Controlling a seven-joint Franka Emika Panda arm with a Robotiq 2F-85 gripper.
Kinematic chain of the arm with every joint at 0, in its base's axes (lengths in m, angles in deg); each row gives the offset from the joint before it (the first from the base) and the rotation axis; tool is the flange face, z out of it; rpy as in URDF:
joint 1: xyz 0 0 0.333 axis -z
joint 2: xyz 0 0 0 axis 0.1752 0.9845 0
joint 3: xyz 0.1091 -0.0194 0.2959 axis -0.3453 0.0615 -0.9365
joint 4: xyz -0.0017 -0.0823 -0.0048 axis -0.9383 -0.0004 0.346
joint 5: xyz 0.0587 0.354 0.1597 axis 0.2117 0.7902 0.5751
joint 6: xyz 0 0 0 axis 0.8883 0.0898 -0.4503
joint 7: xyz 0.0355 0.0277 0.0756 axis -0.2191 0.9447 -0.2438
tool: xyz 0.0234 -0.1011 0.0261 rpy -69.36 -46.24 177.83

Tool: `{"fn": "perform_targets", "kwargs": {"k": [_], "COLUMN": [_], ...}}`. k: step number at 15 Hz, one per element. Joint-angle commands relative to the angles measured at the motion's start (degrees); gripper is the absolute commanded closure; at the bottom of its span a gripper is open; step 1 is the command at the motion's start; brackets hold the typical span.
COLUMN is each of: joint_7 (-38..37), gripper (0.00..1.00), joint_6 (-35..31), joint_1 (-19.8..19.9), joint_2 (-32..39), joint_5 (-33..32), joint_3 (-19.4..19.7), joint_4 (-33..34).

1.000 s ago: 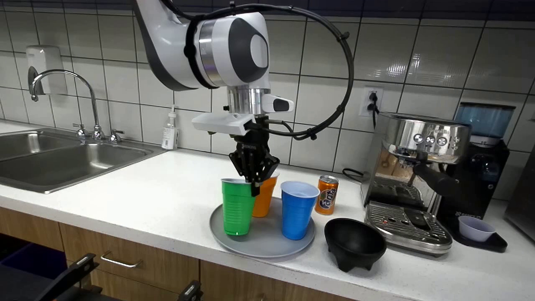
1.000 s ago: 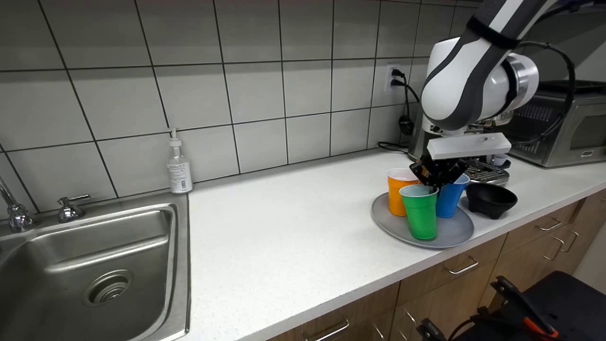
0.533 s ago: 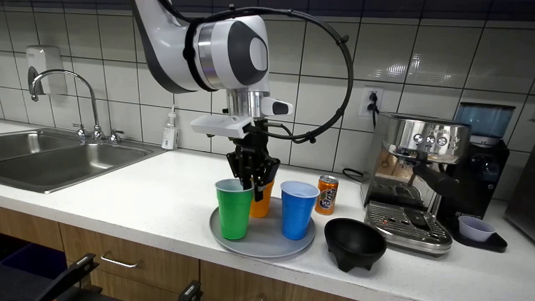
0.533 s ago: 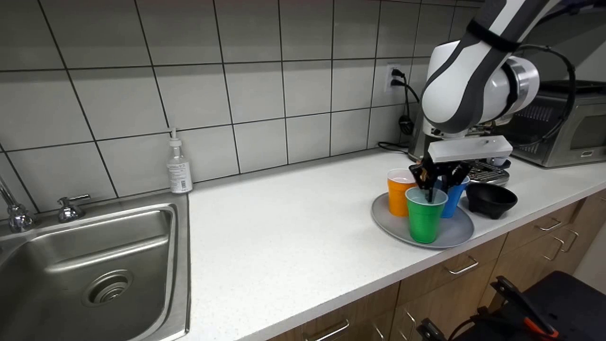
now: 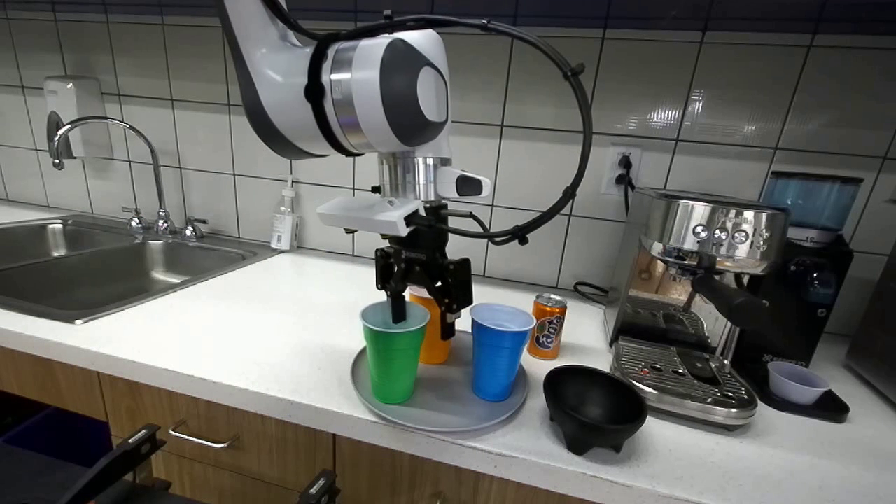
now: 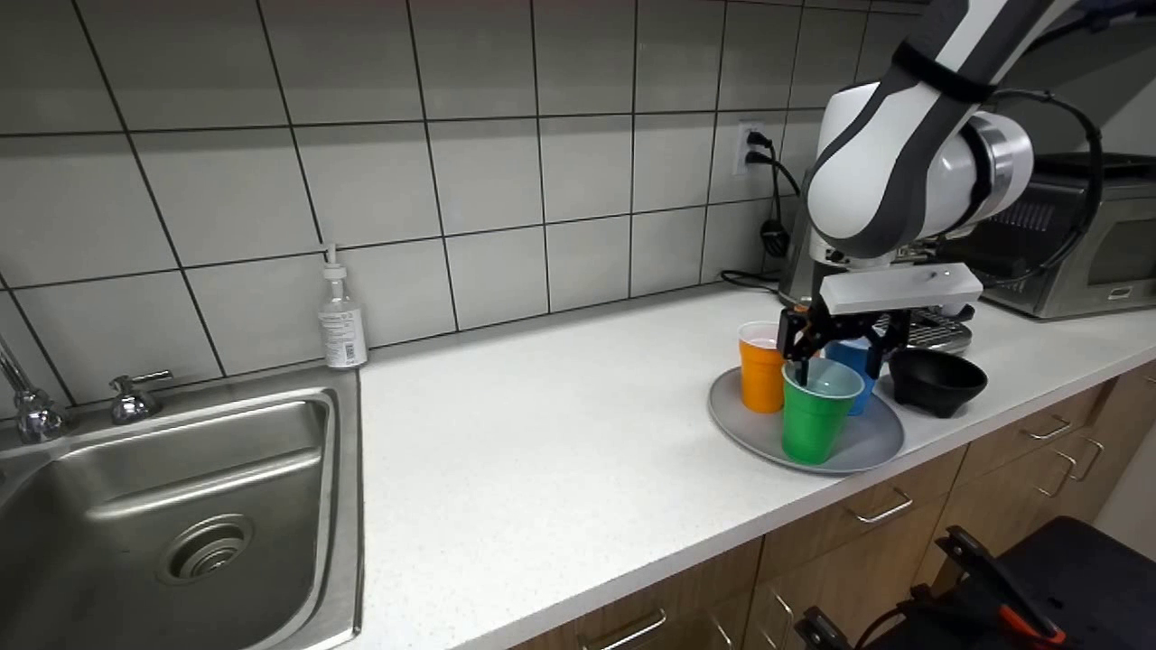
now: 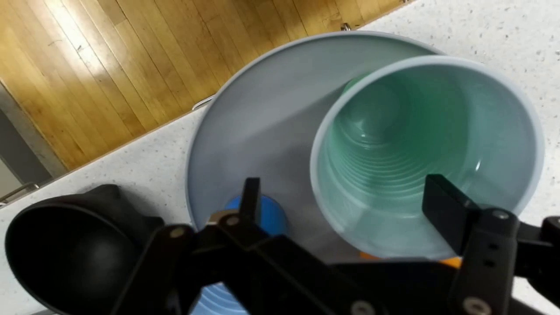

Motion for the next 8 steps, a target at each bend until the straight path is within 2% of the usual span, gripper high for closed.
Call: {"fn": "perform_targets", "kwargs": {"k": [1,8], "joint_7": [1.29,2.4], "gripper": [0.0,0.0], "joint_6": [-0.11,1.72], "joint_1": [0.56,0.75], "joint_2": [-1.79,-5.15], "joint_5": [-0.22,1.16], "joint_3": [0.32,0.43], "joint_4": [-0.83,-0.85]}}
